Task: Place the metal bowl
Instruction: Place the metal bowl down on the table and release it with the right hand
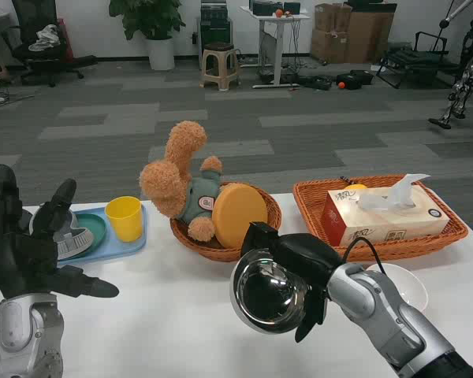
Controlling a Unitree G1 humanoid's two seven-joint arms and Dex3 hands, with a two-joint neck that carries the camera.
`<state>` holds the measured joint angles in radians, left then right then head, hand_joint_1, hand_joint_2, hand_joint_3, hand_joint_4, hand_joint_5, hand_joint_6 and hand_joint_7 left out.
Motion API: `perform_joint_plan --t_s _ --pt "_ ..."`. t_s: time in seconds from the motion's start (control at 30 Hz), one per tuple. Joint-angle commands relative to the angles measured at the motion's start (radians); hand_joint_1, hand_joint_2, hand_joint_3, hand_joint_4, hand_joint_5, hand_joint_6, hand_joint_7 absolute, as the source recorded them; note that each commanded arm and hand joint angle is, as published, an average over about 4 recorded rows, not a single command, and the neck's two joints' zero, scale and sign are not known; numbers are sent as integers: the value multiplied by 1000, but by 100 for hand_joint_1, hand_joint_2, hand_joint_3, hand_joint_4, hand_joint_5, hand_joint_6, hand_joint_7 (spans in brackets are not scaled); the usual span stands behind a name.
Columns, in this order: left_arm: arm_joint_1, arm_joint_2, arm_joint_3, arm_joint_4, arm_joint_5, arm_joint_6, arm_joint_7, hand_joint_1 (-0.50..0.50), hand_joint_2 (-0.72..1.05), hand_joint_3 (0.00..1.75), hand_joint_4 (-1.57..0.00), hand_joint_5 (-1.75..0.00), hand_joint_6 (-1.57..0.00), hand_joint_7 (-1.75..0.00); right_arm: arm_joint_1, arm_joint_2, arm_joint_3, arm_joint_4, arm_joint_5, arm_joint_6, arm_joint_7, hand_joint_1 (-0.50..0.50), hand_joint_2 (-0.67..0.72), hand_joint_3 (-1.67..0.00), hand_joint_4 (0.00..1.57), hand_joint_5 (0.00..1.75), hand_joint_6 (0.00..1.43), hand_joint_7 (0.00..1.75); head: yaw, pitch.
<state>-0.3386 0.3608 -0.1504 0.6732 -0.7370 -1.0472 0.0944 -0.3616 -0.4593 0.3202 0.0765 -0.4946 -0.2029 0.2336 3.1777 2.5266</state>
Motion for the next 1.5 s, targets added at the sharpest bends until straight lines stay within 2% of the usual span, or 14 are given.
perform_joint_plan --t_s 0.03,0.2,0.57,0.9,1.03,1.1,1.3,1.4,1.5 --pt "24 7 6 3 -8 -11 2 -48 -72 9 -71 -10 -16 -7 -14 4 6 16 58 -12 -10 -46 -48 -79 146 155 51 168 10 4" --pt "24 7 5 3 -8 -11 1 -48 -68 9 -71 -10 -16 -7 -14 4 5 16 59 -12 -10 -46 -48 -79 146 155 51 168 6 1" --pt "24 7 5 5 -8 -11 2 -48 -72 9 -71 -10 -16 -7 -15 6 8 35 47 -15 -10 -46 -48 -79 146 155 51 168 3 -2" --pt "24 7 3 6 -9 -11 2 -48 -72 9 -71 -10 -16 -7 -63 54 2 210 -110 -67 -35 -46 -51 -79 148 155 51 168 2 -7" --pt "24 6 3 6 -9 -11 1 -48 -72 9 -71 -10 -16 -7 -92 70 3 296 -150 -84 -57 -46 -48 -79 146 155 49 168 2 -8" --pt "24 6 3 6 -9 -11 1 -48 -72 9 -71 -10 -16 -7 -104 80 3 333 -167 -88 -69 -46 -51 -79 146 155 49 168 0 -9" --pt "24 4 1 7 -9 -11 2 -48 -72 9 -71 -10 -16 -7 -145 106 10 442 -280 -93 -95 -46 -51 -81 140 158 47 168 -4 -16" --pt "24 5 -2 8 -9 -11 2 -48 -72 9 -71 -10 -16 -7 -159 113 14 502 -287 -95 -105 -46 -51 -79 136 165 46 168 -4 -19" --pt "24 6 -3 8 -9 -11 2 -48 -72 9 -71 -10 -16 -7 -168 121 21 557 -290 -95 -117 -46 -53 -85 134 165 46 168 -2 -21"
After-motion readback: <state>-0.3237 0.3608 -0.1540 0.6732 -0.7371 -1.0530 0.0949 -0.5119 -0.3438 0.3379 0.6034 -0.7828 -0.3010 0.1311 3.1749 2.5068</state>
